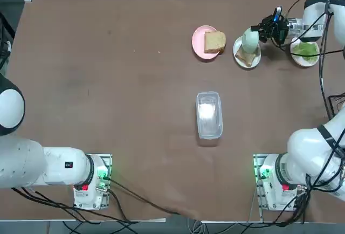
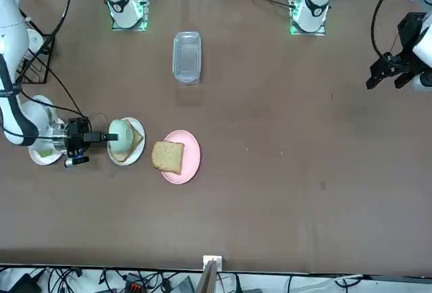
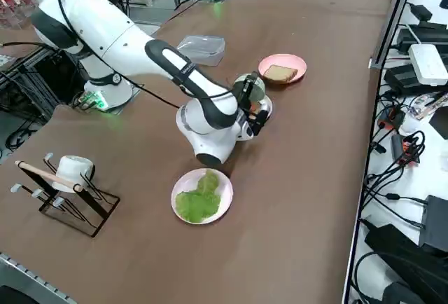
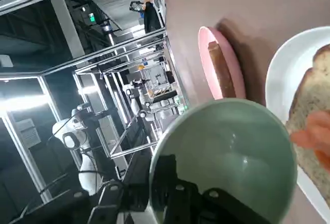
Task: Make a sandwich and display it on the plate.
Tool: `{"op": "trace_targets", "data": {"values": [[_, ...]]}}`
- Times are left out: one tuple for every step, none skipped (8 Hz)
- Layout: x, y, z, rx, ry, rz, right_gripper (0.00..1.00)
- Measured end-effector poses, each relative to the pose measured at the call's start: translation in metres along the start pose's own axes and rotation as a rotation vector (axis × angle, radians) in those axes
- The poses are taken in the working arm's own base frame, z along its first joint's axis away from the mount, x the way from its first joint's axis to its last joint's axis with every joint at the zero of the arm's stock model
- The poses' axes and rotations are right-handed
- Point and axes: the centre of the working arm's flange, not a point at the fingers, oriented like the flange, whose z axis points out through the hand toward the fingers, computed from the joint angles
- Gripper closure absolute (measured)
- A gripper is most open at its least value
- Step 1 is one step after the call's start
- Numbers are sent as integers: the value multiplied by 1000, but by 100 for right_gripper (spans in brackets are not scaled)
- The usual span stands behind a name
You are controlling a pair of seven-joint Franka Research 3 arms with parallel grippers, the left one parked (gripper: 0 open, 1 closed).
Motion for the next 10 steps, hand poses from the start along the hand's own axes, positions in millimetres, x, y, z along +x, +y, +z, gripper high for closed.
{"op": "trace_targets", "data": {"values": [[-2, -1, -1, 10, -10, -1, 95], [-3, -2, -2, 21, -18, -2, 95], [-4, -4, -3, 30, -21, -4, 95], [-5, -6, -7, 35, -21, -8, 95], [-4, -9, -12, 36, -14, -17, 95], [-1, -18, -20, 27, -2, -37, 95], [3, -31, -31, -15, -1, -71, 95], [7, -46, -42, -104, -15, -113, 95], [12, -61, -51, -182, -15, -151, 95], [19, -71, -54, -245, -2, -181, 95]]}}
